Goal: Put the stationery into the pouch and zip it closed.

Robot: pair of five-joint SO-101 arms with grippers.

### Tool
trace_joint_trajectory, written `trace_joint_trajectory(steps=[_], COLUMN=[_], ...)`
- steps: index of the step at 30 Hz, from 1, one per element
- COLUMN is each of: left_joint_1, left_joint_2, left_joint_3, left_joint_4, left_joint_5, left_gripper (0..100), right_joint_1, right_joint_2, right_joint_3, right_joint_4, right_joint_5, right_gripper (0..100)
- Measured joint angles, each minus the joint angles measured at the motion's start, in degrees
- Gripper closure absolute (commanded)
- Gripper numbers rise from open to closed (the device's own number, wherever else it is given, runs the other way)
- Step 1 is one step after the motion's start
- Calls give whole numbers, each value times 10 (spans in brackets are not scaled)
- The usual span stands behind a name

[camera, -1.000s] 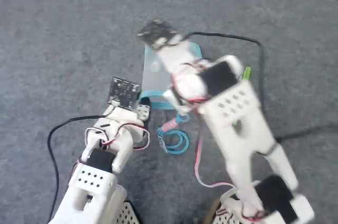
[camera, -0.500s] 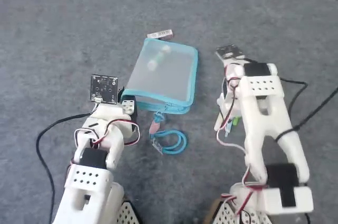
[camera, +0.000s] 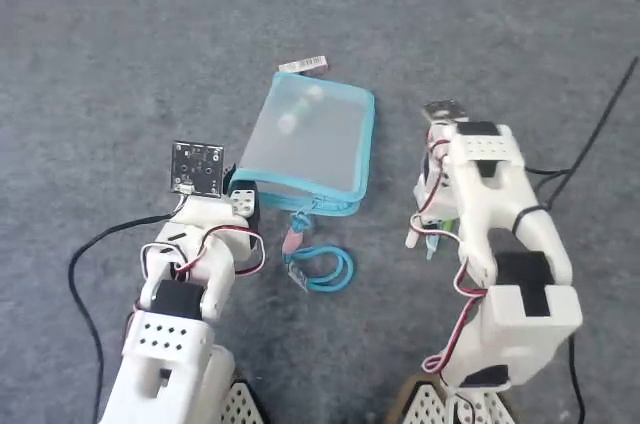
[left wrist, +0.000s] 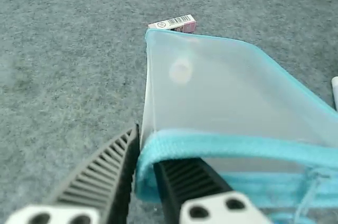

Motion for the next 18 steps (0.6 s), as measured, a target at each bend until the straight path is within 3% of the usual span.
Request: trace_joint_trajectory(steps=[6, 18], left_joint_1=[0, 0], left_joint_2=[0, 0], left_joint_3=[0, 0], left_joint_4=[0, 0], left_joint_5=[0, 0], left_gripper=[988, 988], right_joint_1=[40, 39], right_joint_2=[1, 11], right_joint_3=[-11, -11], right_joint_4=[-12, -57], right_joint_5=[-2, -2], right_gripper=[801, 801])
